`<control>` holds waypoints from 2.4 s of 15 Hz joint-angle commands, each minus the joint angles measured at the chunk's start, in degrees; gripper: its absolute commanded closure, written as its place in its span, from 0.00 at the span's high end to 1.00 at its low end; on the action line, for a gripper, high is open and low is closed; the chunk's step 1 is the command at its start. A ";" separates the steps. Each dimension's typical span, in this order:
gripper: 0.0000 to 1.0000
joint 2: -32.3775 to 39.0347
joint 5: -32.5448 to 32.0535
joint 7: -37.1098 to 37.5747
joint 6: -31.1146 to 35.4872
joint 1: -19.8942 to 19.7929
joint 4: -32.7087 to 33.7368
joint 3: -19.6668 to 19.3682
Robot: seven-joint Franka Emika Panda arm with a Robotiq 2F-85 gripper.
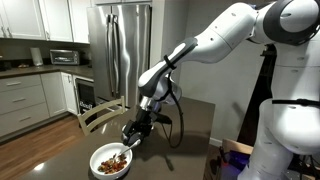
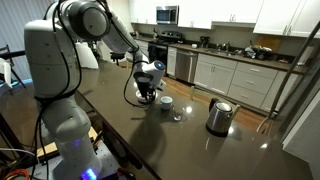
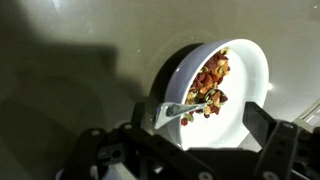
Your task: Use the spoon and put the objects in the bowl into the cup
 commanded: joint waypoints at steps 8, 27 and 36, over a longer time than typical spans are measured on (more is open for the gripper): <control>1.00 -2.72 17.50 -3.49 0.41 0.07 -3.82 1.49; 1.00 -5.30 39.76 -15.93 10.07 3.04 -7.73 4.50; 0.53 -4.68 49.96 -24.22 12.63 3.54 -7.53 5.74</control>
